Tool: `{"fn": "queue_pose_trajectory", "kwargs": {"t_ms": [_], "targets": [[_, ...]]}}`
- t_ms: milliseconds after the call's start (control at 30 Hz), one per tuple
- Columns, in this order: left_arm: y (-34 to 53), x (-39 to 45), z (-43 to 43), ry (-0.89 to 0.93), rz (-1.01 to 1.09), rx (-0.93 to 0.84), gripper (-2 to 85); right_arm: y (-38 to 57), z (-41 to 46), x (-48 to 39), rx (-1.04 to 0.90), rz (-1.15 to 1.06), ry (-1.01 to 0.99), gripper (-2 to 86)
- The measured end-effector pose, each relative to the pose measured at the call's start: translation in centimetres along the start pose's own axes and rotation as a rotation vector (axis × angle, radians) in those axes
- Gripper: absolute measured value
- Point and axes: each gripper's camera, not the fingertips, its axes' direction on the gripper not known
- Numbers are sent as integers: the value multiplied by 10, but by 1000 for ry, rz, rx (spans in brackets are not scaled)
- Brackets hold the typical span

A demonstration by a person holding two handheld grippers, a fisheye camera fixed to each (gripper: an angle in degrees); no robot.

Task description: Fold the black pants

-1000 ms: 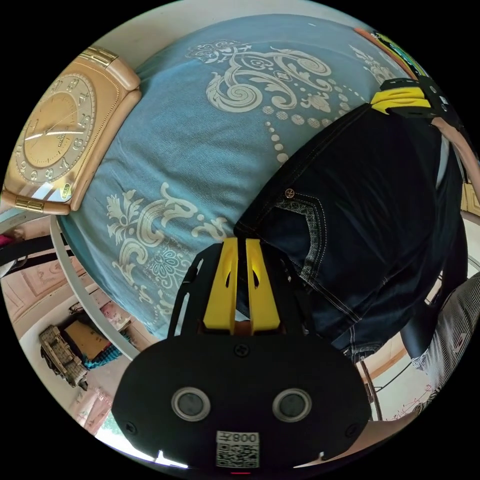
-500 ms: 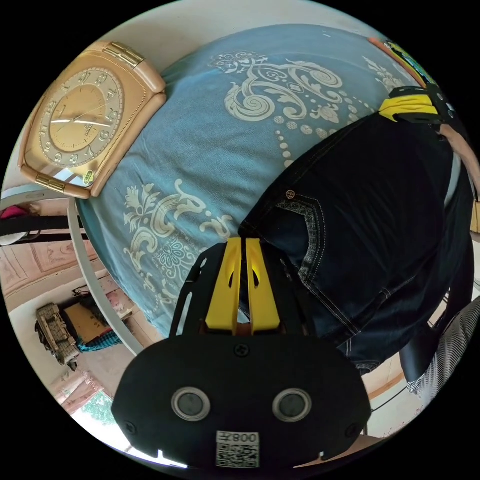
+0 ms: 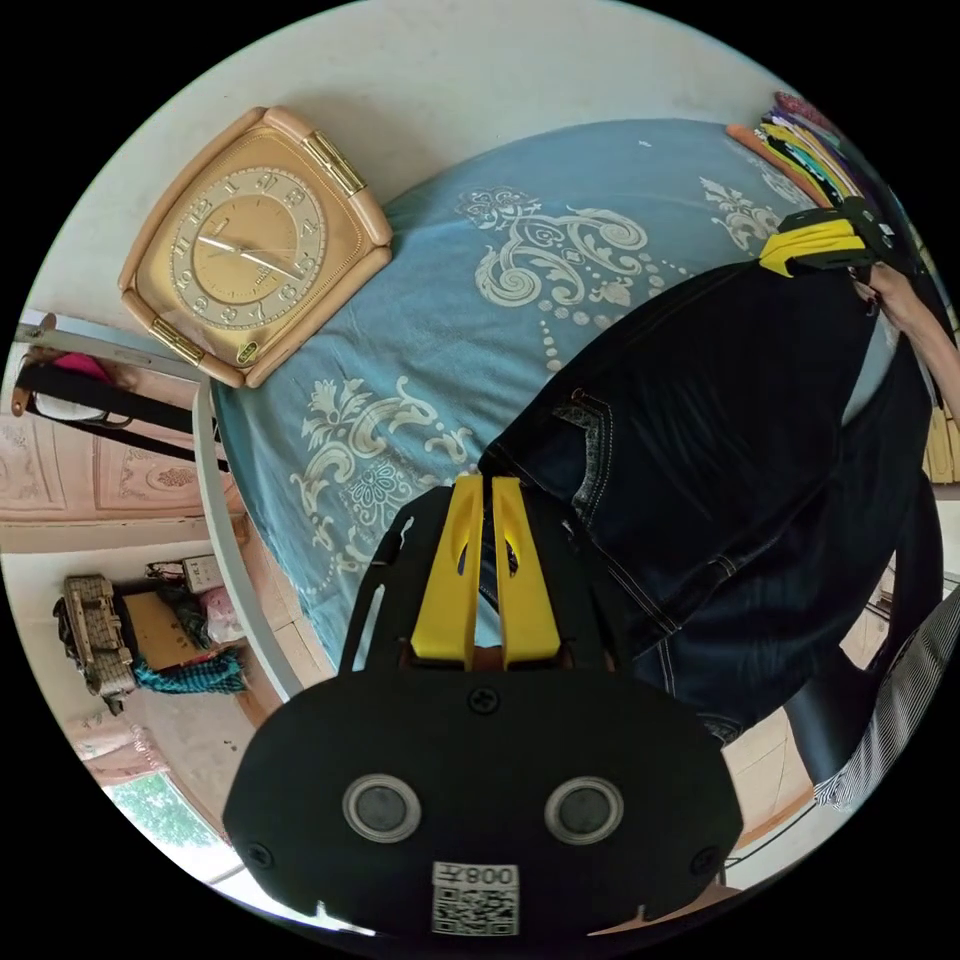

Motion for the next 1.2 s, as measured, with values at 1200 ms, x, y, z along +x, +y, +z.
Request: {"fn": "queue_pose_trajectory", "kwargs": {"t_ms": [1200], "targets": [[400, 86, 82, 259, -65, -34, 8, 190, -167, -280, -219, -234, -200, 3]]}}
